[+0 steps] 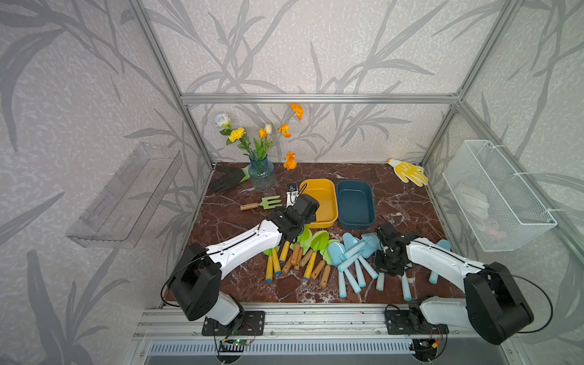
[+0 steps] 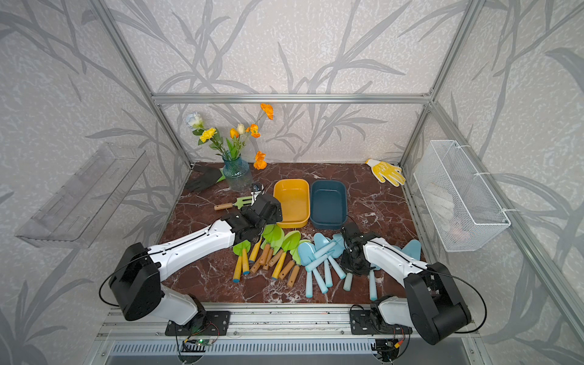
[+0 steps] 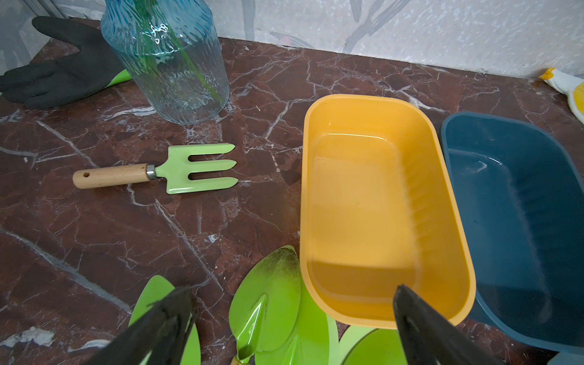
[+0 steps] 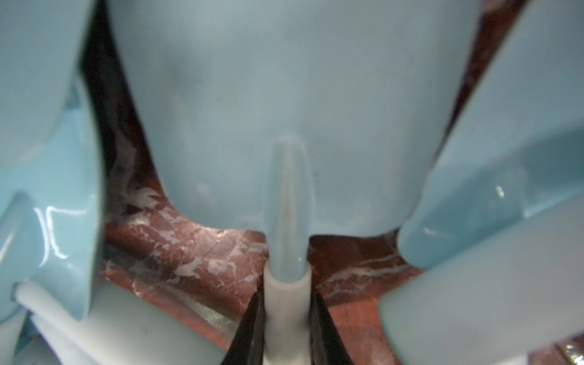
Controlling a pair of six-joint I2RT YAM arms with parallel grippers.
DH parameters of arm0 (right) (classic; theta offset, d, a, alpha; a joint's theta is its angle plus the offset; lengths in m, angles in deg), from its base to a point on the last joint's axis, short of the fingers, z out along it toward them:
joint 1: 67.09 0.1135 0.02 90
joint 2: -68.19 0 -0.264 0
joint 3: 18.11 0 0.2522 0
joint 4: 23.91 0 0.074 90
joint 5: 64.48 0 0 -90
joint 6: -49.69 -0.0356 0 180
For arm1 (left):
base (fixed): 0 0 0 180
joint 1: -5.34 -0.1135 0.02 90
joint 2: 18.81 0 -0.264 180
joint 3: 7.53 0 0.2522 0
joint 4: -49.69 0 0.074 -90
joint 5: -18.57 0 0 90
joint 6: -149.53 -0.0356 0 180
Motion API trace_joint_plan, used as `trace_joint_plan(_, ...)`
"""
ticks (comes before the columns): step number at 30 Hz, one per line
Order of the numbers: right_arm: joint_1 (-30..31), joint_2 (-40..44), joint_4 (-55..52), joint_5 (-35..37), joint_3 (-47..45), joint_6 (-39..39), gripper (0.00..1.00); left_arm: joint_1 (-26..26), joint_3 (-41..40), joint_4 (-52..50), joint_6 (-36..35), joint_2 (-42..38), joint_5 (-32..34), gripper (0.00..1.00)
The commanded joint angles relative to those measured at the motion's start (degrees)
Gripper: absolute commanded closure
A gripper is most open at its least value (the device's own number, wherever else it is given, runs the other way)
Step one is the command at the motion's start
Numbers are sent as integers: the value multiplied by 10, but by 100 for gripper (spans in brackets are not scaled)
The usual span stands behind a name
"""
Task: Sort the small shovels by color and place them into the storage box
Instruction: Pick up the shovel from the center of the board, then place the shovel in the storage box.
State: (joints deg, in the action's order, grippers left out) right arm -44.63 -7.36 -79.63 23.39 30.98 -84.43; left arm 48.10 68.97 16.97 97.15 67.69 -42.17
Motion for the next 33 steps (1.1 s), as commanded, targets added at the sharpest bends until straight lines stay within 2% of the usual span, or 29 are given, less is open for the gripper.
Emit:
trace_joint_plan(1,3,-17,-4,18,11,-7,94,2,21,-15,5,7,-4,0)
trace_joint_plan(7,3,-20,-41,48,59,17,99,2,25,-15,5,7,-3,0)
trace_joint_plan(18,1,-21,-138,149,205,85,100,2,25,-12,-10,-10,-4,0)
trace_joint_plan(26,2,-93,-141,164,334,142,99,3,16,-70,-17,-46,-18,0)
trace_joint_plan(33,1,-200,-119,132,469,177,99,2,-17,-153,1,-104,-15,0)
